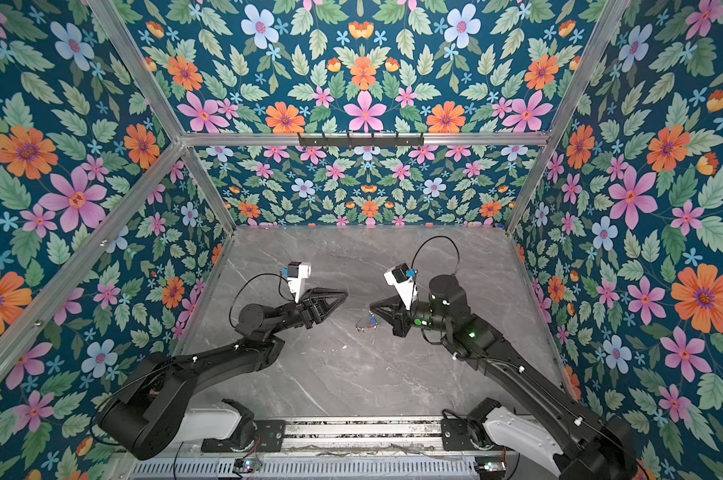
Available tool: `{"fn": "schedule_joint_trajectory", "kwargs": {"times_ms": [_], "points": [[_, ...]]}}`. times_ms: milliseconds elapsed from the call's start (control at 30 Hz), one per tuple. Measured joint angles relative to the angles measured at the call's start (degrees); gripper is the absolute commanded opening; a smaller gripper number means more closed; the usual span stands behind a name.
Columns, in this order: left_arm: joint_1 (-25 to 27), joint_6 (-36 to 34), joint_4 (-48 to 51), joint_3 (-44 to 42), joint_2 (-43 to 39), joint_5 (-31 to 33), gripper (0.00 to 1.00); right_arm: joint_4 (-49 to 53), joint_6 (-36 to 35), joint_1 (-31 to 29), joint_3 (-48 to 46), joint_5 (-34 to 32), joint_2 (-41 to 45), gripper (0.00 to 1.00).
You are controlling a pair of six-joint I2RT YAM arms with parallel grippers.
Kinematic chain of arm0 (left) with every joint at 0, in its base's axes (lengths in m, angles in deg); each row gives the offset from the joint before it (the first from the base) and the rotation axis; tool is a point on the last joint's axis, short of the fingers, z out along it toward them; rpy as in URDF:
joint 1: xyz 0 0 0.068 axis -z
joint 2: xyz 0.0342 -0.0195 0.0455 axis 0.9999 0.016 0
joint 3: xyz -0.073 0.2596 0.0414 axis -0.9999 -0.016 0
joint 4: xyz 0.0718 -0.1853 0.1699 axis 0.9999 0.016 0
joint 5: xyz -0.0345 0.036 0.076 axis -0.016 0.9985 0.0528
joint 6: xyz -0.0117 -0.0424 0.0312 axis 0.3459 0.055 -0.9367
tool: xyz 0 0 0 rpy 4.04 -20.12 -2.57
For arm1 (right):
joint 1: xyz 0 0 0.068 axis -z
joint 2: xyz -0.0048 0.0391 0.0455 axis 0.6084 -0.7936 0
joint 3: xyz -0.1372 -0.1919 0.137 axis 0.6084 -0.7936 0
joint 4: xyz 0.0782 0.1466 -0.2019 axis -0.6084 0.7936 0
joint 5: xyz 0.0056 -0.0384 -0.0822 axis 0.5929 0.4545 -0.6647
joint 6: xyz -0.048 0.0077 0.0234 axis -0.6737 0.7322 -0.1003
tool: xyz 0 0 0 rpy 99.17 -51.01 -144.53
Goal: Remove the keys from the keyring
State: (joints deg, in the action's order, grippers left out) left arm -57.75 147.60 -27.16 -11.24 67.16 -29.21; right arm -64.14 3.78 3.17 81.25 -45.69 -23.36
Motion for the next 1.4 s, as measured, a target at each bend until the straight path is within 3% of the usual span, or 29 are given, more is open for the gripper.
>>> {"fn": "schedule_joint_trajectory", "kwargs": {"times_ms": [233, 433, 767, 1067, 1400], "points": [[4.2, -3.8, 0.9, 1.2, -3.6, -2.6, 0.2, -1.0, 1.9, 0.2, -1.1, 5.8, 4.8, 0.0], [6.1, -8.5, 5.8, 1.4, -5.9, -3.4, 0.21, -5.4, 5.4, 0.2, -1.4, 9.7, 4.8, 0.0], [8.5, -9.4, 7.1, 3.6, -4.5, -6.1, 0.22, -12.5, 10.4, 0.2, -0.7, 11.7, 2.0, 0.0], [8.8, -10.3, 8.4, 4.3, -4.4, -6.5, 0.23, -14.4, 10.8, -0.8, 0.5, 12.5, 0.3, 0.0], [8.7, -10.3, 8.5, 4.7, -4.7, -7.2, 0.15, -14.5, 10.8, -1.4, 0.6, 12.4, -0.3, 0.0]]}}
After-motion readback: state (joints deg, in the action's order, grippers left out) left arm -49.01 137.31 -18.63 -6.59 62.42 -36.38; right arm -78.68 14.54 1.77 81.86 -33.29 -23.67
